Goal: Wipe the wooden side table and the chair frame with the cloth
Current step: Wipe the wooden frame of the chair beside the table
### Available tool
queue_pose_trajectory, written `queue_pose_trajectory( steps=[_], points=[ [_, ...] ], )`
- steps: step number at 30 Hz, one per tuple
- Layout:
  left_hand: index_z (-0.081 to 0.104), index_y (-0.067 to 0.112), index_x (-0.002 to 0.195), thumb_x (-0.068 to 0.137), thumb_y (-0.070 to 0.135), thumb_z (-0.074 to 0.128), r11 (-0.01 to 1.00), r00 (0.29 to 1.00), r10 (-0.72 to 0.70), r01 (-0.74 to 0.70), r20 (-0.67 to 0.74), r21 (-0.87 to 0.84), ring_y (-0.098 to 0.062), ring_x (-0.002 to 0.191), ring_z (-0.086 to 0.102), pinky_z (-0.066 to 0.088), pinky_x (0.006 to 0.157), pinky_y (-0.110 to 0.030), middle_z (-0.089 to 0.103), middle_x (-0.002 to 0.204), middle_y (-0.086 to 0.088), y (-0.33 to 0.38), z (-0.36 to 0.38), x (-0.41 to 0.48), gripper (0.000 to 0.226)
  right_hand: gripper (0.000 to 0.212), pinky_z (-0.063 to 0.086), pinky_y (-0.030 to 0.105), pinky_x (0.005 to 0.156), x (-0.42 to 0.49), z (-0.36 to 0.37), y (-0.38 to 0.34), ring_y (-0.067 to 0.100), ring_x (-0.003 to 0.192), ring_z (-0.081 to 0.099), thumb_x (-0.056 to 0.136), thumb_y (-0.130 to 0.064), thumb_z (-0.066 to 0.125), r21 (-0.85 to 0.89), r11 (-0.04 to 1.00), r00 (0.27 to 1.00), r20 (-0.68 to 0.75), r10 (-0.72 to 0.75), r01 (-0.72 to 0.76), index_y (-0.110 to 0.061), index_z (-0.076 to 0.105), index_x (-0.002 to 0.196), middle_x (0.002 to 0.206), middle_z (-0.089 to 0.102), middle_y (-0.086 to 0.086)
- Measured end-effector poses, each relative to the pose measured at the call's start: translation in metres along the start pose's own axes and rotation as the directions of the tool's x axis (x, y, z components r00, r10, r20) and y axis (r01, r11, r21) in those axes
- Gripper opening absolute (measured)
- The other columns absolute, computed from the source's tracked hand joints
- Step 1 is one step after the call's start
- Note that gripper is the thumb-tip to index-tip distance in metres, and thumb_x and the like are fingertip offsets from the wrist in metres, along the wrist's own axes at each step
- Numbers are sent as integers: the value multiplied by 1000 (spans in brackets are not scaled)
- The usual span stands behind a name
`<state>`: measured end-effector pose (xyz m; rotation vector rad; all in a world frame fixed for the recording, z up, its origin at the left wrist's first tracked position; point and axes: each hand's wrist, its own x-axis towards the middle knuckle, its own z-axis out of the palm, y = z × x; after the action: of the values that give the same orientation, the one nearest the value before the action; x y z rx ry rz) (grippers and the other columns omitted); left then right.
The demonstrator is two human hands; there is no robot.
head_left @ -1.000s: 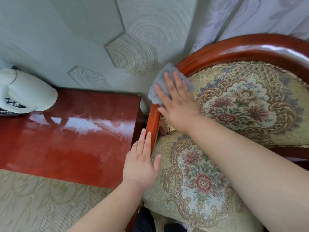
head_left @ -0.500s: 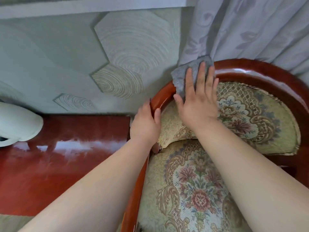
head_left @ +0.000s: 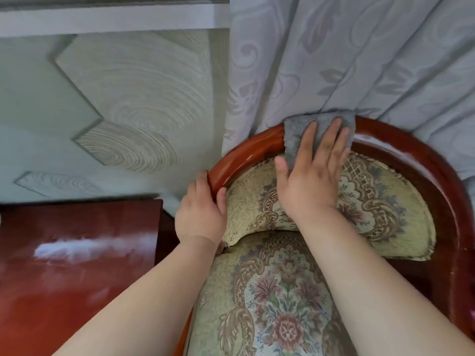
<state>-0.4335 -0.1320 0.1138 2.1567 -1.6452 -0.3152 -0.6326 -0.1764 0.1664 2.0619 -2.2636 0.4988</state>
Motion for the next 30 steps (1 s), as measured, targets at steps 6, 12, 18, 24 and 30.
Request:
queue_pose_trajectory(
  steps=[6, 12, 18, 24, 30],
  points=[
    [45, 15, 146, 98, 64, 31, 999, 1000, 18, -19, -12, -35, -40, 96, 67, 52, 68, -47, 65, 119, -11, -6, 4, 4, 70, 90, -14, 51, 126, -7, 13, 12, 45, 155, -21, 101, -63, 36, -59, 950, 948, 103, -301, 308, -13, -2, 165, 167, -21, 27],
    [44, 13, 149, 98, 62, 37, 999, 1000, 4, -4, -12, -35, -44, 100, 66, 52, 72, -50, 65, 123, -15, -1, 0, 0, 70, 85, -5, 56, 128, -7, 0, 34, 40, 156, -22, 103, -59, 37, -113, 970, 974, 95, -205, 215, -18, -3, 166, 171, -21, 18],
    [44, 10, 148, 102, 51, 50, 999, 1000, 14, -14, -11, -41, -46, 98, 66, 51, 71, -51, 65, 121, -19, -2, 3, -3, 62, 88, -10, 57, 127, -5, -16, 42, 45, 154, -26, 102, -65, 32, -38, 999, 996, 90, -17, 21, -18, -5, 165, 168, -23, 24],
    [41, 14, 147, 102, 49, 50, 991, 991, -130, 129, -35, -20, -49, 105, 64, 50, 81, -53, 61, 131, -19, -36, -12, -26, 58, 87, -13, 54, 126, -15, -12, 24, 39, 152, -33, 99, -71, 30, -53, 959, 939, 227, -259, 277, -31, -12, 164, 167, -34, 14],
    [43, 12, 146, 102, 47, 51, 988, 988, -153, 153, -35, 3, -47, 103, 64, 49, 79, -51, 61, 129, -18, -41, -17, -33, 57, 88, -11, 58, 126, -25, -1, -7, 45, 152, -31, 100, -68, 31, -51, 976, 960, 197, -199, 213, -25, -11, 164, 165, -32, 23]
  ],
)
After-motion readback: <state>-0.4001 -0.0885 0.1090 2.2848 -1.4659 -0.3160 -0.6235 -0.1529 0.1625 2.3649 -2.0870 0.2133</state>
